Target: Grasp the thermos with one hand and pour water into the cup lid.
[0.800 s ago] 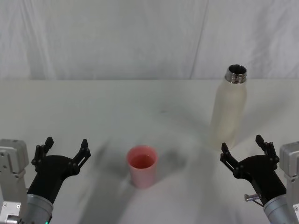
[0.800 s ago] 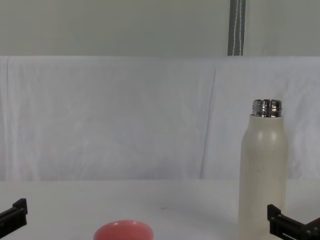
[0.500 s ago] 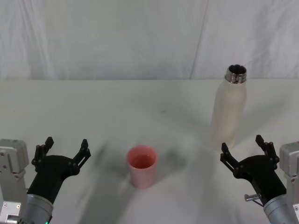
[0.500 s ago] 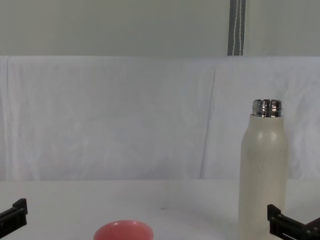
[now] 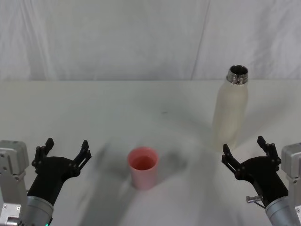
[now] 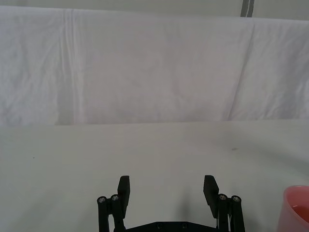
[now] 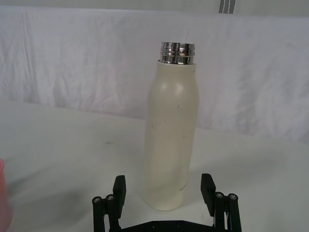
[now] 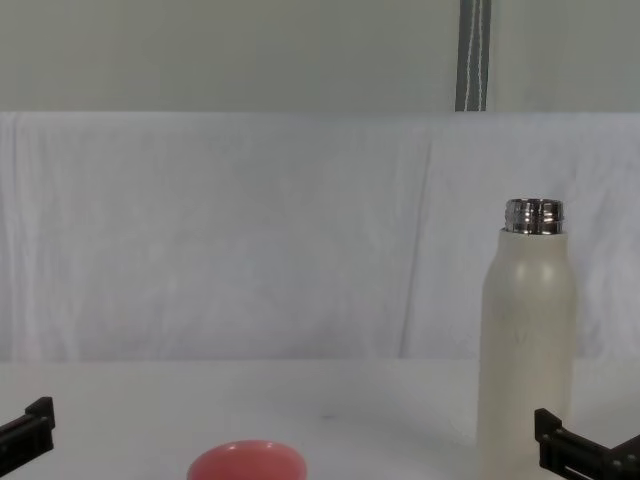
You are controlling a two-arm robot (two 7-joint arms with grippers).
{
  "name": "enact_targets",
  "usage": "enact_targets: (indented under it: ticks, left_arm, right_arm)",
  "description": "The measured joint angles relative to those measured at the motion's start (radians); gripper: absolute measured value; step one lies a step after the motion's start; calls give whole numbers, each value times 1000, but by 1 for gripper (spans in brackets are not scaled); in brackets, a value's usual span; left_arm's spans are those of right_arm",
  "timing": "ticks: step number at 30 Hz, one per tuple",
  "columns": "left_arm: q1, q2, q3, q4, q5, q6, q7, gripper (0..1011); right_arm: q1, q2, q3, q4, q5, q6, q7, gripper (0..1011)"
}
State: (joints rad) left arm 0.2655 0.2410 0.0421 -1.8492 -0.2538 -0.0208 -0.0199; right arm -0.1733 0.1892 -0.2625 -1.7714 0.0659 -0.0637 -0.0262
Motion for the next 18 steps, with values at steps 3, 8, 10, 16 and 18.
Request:
enact_targets:
  ticks: [3,8,10,16,18]
  left_arm:
    - [0,0,0,0,0,0,0,1001]
    - [0,0,0,0,0,0,0,1001]
    - [0,0,0,0,0,0,0,1001]
    - [0,0,0,0,0,0,0,1001]
    - [0,0,0,0,0,0,0,1001]
  right_arm:
    - [0,0,0,0,0,0,0,1002]
    - [0,0,0,0,0,0,0,1002]
    - [0,0,0,0,0,0,0,1002]
    - [0,0,0,0,0,0,0,1002]
    - [0,0,0,0,0,0,0,1002]
